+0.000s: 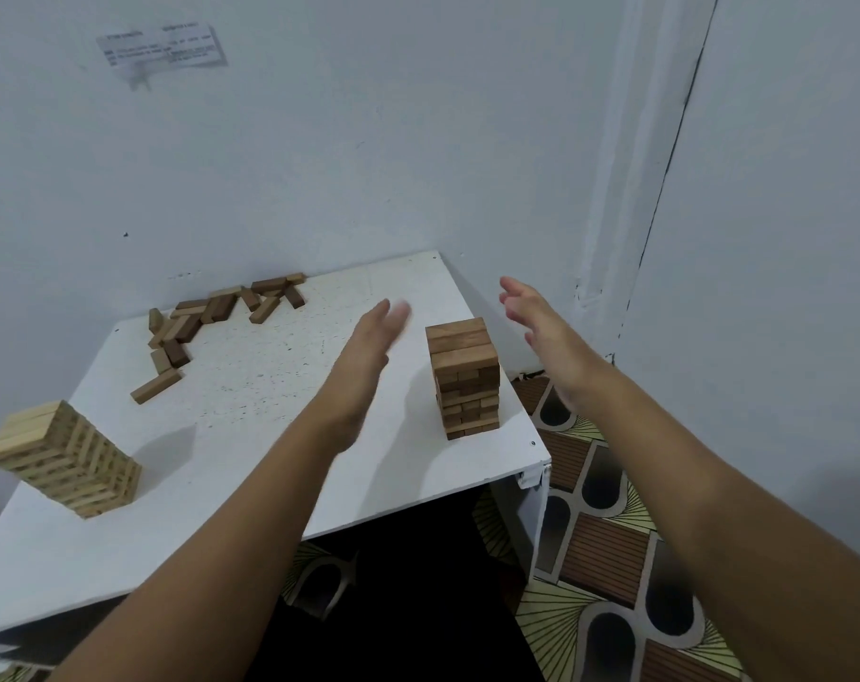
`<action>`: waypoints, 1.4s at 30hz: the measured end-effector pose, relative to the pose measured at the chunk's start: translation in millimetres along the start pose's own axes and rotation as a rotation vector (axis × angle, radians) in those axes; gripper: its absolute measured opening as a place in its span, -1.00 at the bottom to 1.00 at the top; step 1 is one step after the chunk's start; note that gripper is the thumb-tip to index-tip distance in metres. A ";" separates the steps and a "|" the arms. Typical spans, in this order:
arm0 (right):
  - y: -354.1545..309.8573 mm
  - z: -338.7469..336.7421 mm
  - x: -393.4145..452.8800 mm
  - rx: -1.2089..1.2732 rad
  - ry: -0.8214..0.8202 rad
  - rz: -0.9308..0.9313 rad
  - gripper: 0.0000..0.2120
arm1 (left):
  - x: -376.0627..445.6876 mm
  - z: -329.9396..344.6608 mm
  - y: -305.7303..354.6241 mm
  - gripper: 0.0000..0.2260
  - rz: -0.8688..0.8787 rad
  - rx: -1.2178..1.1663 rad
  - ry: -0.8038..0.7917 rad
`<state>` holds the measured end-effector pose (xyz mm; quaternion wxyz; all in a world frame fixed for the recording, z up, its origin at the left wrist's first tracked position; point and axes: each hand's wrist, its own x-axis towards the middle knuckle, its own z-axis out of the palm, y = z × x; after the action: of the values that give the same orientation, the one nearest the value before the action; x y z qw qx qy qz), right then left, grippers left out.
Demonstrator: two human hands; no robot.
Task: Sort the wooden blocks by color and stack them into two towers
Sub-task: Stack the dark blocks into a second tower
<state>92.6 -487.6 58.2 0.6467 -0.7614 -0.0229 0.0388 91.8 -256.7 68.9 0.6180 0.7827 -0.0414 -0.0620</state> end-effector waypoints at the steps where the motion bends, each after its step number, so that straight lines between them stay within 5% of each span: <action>1: 3.9 8.0 -1.1 0.099 0.050 0.002 -0.36 | -2.3 9.2 -0.2 -0.06 -0.014 -0.116 0.061; 8: 10.7 50.7 -7.2 0.335 0.117 0.067 -0.40 | -20.3 73.8 15.9 -0.20 -0.157 -0.455 0.178; 12: 13.8 51.1 -4.6 0.390 0.103 0.086 -0.50 | -28.2 88.0 26.2 -0.45 -0.215 -0.459 0.205; 17: 12.0 52.6 -5.6 0.399 0.116 0.112 -0.70 | -25.4 93.0 22.9 -0.48 -0.212 -0.438 0.224; 22: 14.0 55.9 -3.7 0.385 0.158 0.117 -0.54 | -27.0 95.4 23.4 -0.57 -0.200 -0.413 0.224; 28: 9.4 53.1 -7.6 0.366 0.122 0.099 -0.61 | -32.2 94.2 27.2 -0.57 -0.168 -0.437 0.210; 31: 2.9 47.4 -8.9 0.265 0.174 0.020 -0.48 | -31.6 81.1 27.7 -0.53 -0.105 -0.338 0.236; 35: -21.8 35.4 4.6 0.020 0.281 -0.156 -0.49 | -27.0 31.0 26.0 -0.04 -0.069 -0.153 0.366; 39: -67.1 45.5 18.3 -0.206 0.262 -0.329 -0.66 | -13.7 -41.3 36.3 -0.54 0.132 0.130 0.450; 42: -95.5 80.5 33.7 -0.356 0.205 -0.434 -0.72 | -7.3 -107.5 54.0 -0.64 0.150 0.377 0.410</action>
<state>120.5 -390.1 138.5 0.4953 -0.8401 -0.1262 -0.1819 101.1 -164.8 146.3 0.4598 0.8747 0.0158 0.1521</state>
